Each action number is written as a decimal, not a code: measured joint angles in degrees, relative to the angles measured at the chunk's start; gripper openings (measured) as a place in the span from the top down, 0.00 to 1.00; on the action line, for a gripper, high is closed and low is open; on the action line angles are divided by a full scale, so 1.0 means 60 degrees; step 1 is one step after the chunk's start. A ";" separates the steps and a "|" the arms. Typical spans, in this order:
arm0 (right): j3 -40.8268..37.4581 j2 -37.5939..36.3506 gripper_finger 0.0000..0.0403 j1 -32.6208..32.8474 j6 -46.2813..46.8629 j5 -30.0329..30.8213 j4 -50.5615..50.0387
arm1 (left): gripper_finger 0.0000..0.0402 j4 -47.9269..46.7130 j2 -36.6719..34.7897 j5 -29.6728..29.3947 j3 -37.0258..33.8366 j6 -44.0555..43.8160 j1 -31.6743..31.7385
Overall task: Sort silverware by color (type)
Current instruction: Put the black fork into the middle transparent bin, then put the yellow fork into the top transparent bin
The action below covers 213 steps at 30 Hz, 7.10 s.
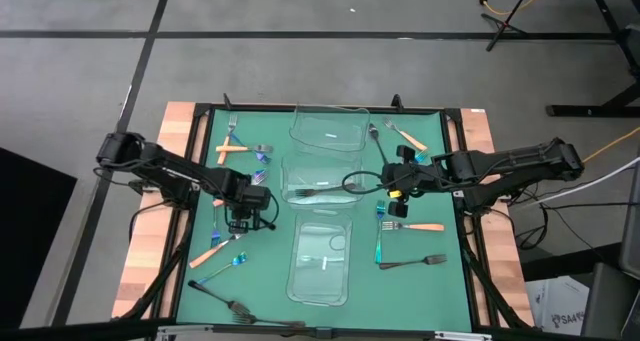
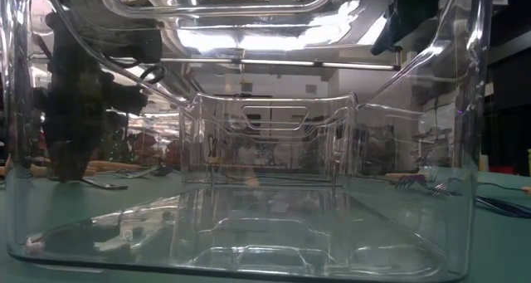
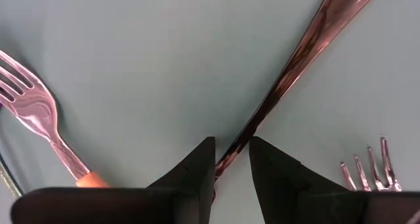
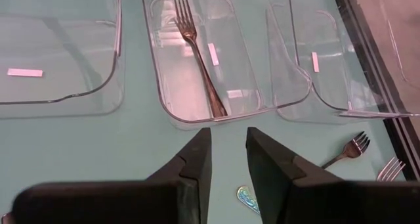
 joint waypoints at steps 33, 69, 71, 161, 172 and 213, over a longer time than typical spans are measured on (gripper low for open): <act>0.0004 0.0000 0.79 0.0004 0.0001 -0.0352 -0.0222 | 0.99 -0.0264 0.0123 0.0443 0.0146 -0.0031 0.0001; 0.0007 0.0000 0.79 0.0003 0.0001 -0.0421 -0.0219 | 0.99 -0.3531 0.0112 0.2009 0.6004 -0.0291 -0.1115; 0.0007 0.0000 0.79 0.0004 0.0001 -0.0421 -0.0219 | 0.99 -0.3529 0.0110 0.1744 0.6361 -0.0291 -0.1115; 0.0007 0.0000 0.79 0.0000 0.0001 -0.1065 -0.0204 | 0.99 0.1469 0.6013 0.0830 0.7377 0.4030 0.2776; 0.0007 0.0000 0.79 0.0000 0.0001 -0.1066 -0.0211 | 0.91 0.1466 0.6031 0.0427 0.7362 0.4017 0.2750; 0.0007 0.0000 0.67 -0.0027 0.0001 -0.0001 -0.0115 | 0.79 0.1356 0.3864 -0.0146 0.7348 0.3287 0.2056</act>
